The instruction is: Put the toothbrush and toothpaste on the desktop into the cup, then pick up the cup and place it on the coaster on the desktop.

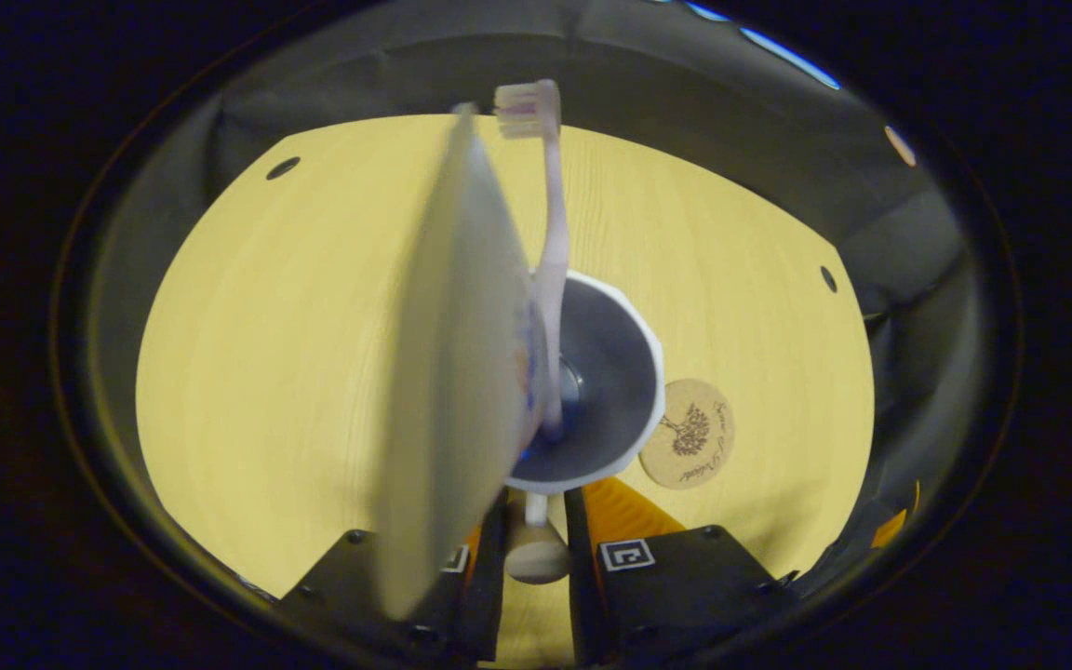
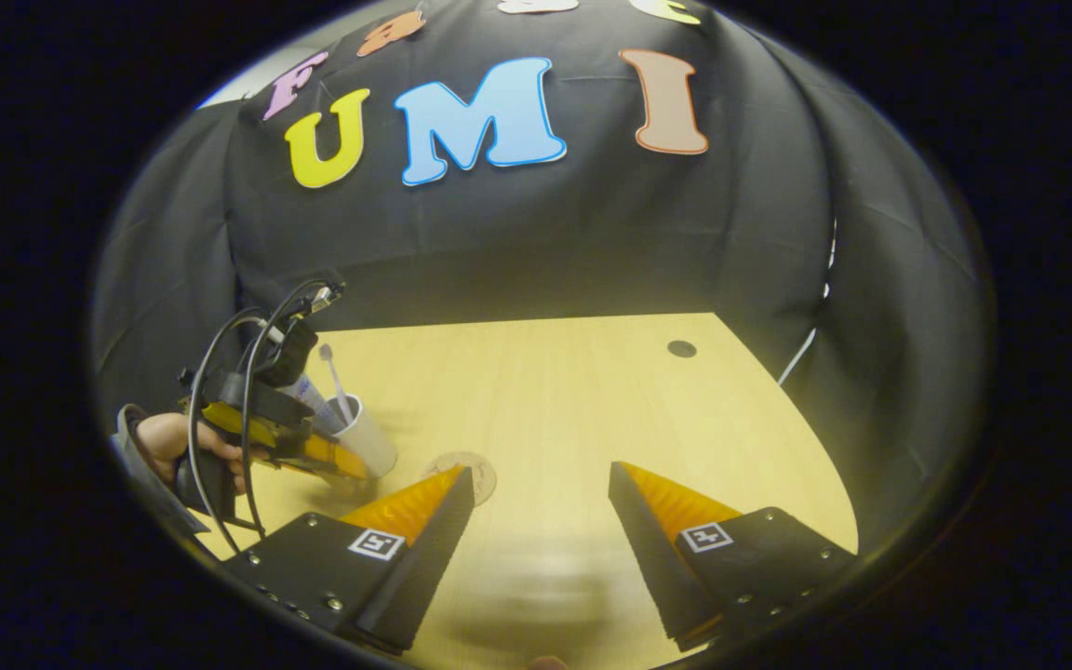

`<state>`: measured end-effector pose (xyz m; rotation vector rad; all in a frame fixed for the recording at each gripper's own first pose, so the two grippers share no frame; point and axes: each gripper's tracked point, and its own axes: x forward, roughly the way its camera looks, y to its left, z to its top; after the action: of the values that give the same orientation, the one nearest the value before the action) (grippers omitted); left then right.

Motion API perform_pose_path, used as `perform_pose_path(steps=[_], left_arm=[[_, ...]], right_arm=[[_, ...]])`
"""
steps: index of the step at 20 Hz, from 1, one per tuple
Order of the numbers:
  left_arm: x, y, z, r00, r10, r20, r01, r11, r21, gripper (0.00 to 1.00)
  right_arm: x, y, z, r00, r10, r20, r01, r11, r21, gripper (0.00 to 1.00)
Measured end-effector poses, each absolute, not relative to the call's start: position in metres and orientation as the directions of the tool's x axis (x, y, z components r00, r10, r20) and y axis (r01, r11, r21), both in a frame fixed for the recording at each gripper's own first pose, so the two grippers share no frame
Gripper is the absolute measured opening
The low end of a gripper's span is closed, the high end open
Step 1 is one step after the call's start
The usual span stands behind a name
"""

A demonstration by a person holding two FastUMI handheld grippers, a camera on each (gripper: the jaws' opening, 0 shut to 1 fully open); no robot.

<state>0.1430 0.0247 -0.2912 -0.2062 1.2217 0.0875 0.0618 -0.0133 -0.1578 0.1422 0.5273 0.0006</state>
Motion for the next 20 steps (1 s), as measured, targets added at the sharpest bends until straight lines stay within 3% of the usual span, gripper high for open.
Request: perform_pose_path(steps=[2,4,5,9,20], left_arm=[[0.143,0.026,-0.291,0.347,-0.034,-0.937,-0.174,0.980,-0.100,0.38],[0.141,0.025,-0.291,0.352,-0.032,-0.935,-0.162,0.982,-0.095,0.33],[0.141,0.024,-0.290,0.354,-0.036,-0.934,-0.159,0.982,-0.098,0.34],[0.140,0.020,-0.284,0.380,-0.046,-0.924,-0.153,0.982,-0.112,0.33],[0.135,-0.049,-0.269,0.383,-0.117,-0.916,0.007,0.992,-0.124,0.34]], right_arm=[[0.059,-0.015,-0.158,0.865,0.035,-0.501,0.039,0.990,0.136,0.88],[0.059,-0.018,-0.158,0.865,0.030,-0.501,0.044,0.990,0.136,0.92],[0.058,-0.019,-0.159,0.864,0.028,-0.502,0.048,0.990,0.136,0.88],[0.055,-0.023,-0.160,0.864,0.020,-0.503,0.060,0.988,0.142,0.92],[0.052,-0.031,-0.160,0.869,0.004,-0.496,0.086,0.984,0.159,0.92]])
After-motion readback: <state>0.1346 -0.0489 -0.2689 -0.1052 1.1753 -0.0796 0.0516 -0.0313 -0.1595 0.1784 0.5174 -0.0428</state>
